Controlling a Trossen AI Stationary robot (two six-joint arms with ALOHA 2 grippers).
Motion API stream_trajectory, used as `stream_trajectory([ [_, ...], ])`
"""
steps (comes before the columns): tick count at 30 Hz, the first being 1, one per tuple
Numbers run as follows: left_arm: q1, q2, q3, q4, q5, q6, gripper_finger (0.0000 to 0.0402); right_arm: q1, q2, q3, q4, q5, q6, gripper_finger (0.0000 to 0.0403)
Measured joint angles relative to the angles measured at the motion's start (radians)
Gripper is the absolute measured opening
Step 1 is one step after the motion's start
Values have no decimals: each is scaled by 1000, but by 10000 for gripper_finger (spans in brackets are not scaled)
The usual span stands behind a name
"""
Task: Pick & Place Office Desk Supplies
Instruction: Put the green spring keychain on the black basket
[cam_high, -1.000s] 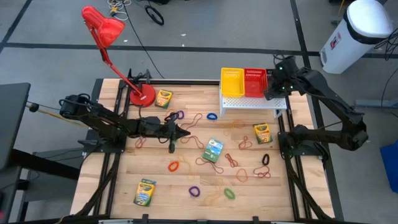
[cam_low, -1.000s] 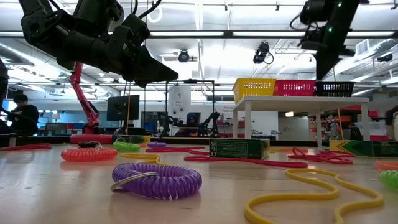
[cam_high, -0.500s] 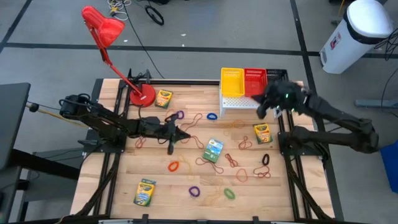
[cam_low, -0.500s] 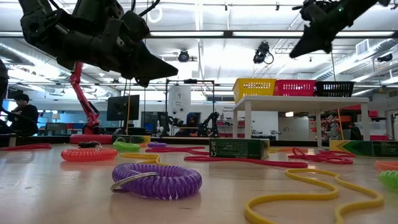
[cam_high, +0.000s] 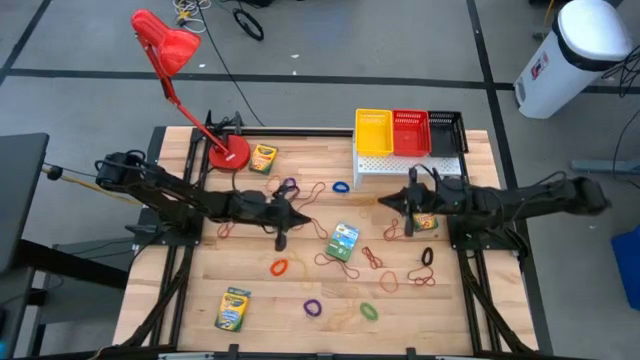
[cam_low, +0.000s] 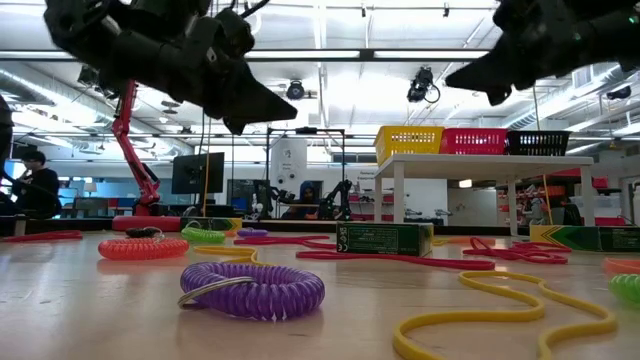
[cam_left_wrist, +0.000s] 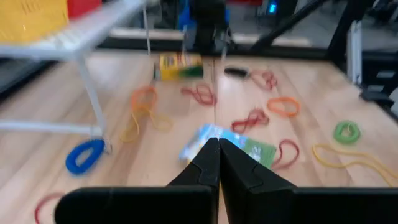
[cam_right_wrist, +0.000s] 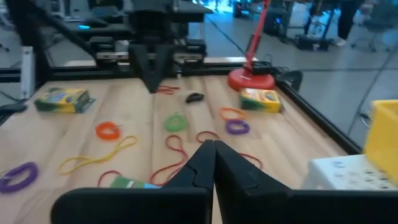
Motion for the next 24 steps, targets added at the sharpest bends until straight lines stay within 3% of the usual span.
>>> stream_trajectory([
  [9, -10, 0, 241, -788, -53, -263, 101, 48, 0, -150, 197, 1, -10, 10],
  [13, -9, 0, 285, -1067, -38, -351, 152, 69, 0, -213, 273, 1, 0, 6],
  [18, -10, 42, 272, -1124, 1, -304, 199, 100, 0, -288, 410, -2, -20, 8],
  [24, -9, 151, 270, -1007, -25, -176, 199, 115, 0, -292, 409, -2, -27, 8],
])
